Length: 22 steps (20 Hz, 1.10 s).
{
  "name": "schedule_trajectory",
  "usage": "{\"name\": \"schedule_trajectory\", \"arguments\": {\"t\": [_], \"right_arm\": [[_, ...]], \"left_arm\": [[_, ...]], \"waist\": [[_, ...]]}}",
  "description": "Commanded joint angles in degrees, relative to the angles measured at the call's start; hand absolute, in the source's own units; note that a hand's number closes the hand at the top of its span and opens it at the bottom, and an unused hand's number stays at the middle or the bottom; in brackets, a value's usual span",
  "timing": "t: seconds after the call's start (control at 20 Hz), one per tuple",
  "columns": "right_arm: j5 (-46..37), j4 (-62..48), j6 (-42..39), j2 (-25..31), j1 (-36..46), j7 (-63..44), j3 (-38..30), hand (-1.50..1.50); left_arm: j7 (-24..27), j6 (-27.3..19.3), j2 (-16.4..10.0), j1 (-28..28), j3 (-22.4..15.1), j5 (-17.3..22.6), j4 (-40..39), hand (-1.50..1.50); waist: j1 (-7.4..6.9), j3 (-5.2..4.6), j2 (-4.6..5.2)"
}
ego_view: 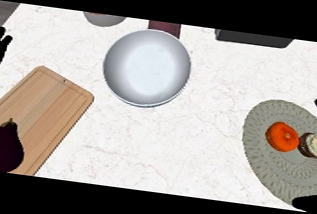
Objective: Pick the squash from the placemat and place it in the bowl
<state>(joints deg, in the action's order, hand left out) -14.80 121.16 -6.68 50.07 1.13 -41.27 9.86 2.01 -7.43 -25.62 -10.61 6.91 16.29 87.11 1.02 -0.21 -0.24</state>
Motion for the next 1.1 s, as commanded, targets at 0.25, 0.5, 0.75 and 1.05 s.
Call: {"name": "schedule_trajectory", "arguments": {"t": [0.25,0.5,0.75,1.05], "right_arm": [[11.8,-1.76,-16.11,4.5,0.64,-4.09,-9.42,-1.5],[4.47,-2.48,-18.03,-4.03,2.88,-7.82,-4.63,-1.5],[-3.9,-8.96,-16.43,-8.16,-0.21,0.96,-4.04,-1.5],[-9.56,-14.37,-14.42,-10.38,-5.67,9.56,-6.63,-1.5]], "left_arm": [[-2.05,-2.56,3.06,-4.22,-2.07,-3.81,-0.25,0.0],[-1.13,1.67,2.59,-1.4,1.18,-2.35,0.41,0.0],[3.88,5.83,2.02,-2.32,3.56,-2.13,-6.36,0.0],[-1.88,2.33,4.57,-0.31,1.74,-4.07,2.77,0.0]], "waist": [[-0.59,0.22,0.21],[-1.15,0.2,0.21],[-0.96,0.21,0.28],[-0.91,0.24,0.13]]}}
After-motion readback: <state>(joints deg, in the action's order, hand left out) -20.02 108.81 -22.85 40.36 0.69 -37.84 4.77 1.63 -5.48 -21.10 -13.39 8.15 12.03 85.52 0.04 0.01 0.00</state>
